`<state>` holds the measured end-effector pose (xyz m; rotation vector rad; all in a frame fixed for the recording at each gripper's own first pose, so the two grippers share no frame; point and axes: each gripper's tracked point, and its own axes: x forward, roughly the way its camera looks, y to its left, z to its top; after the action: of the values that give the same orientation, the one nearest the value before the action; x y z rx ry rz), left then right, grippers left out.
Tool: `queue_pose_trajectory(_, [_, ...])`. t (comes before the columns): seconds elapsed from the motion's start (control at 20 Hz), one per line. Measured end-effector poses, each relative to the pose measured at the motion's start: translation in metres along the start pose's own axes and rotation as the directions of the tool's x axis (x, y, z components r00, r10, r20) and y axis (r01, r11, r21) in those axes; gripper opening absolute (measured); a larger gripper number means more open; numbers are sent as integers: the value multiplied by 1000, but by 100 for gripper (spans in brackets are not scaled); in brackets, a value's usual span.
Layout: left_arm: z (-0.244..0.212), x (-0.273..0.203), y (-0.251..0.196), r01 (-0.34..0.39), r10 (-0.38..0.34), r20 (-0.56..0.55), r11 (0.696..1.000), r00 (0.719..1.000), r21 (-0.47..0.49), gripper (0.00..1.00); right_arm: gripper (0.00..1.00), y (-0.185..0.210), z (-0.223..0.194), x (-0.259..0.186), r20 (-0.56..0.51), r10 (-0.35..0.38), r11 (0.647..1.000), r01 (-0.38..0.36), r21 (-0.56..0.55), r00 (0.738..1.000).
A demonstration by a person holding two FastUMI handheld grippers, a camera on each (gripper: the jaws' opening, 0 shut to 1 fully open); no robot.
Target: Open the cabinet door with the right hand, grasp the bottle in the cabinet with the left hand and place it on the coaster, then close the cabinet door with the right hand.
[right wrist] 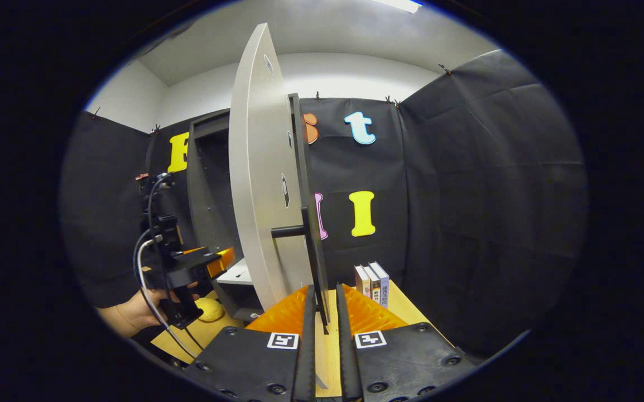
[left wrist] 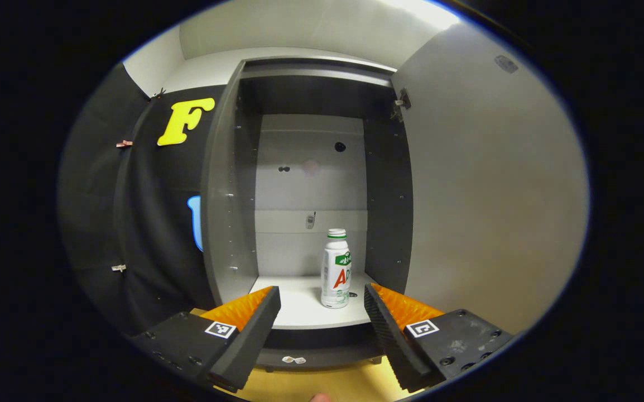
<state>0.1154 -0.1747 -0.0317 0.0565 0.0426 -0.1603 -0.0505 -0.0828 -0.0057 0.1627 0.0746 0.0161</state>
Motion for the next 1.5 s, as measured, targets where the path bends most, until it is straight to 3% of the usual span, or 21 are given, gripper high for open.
queue_pose_trajectory(0.15, [0, 33, -11, 12, -12, 7, 1000, 1000, 6, 95, 18, 1, 5, -3, 31, 10, 1000, -10, 1, 999])
queue_pose_trajectory(0.3, [-8, 67, -20, 13, -13, -21, 1000, 1000, 4, 95, 26, -4, 11, -10, 31, 11, 1000, -12, 17, 999])
queue_pose_trajectory(0.45, [-15, 98, -26, 8, -8, -35, 1000, 999, 9, 94, 56, -24, 6, -8, 12, -12, 999, 11, 31, 1000])
queue_pose_trajectory(0.6, [-24, 125, -29, -15, 15, -50, 1000, 999, 4, 94, 95, -36, 8, -1, 12, -24, 999, 24, 41, 1000])
queue_pose_trajectory(0.75, [-36, 153, -25, -41, 41, -70, 999, 997, -4, 95, 100, -37, 10, -5, 19, -8, 1000, 7, 28, 1000])
queue_pose_trajectory(0.95, [-50, 189, -17, -74, 75, -89, 997, 993, 22, 95, 98, -25, 21, -4, 49, 68, 996, -71, 54, 996])
queue_pose_trajectory(1.25, [-57, 223, -14, -95, 93, -95, 995, 991, -17, 95, 98, -32, 28, 0, 60, 67, 994, -72, 82, 996])
queue_pose_trajectory(1.35, [-55, 221, -15, -95, 92, -87, 995, 992, -27, 82, 97, -31, 30, -2, 65, 68, 995, -73, 74, 996])
queue_pose_trajectory(1.5, [-46, 214, -12, -101, 98, -76, 994, 992, -34, 80, 97, -28, 32, -4, 74, 71, 995, -76, 68, 995])
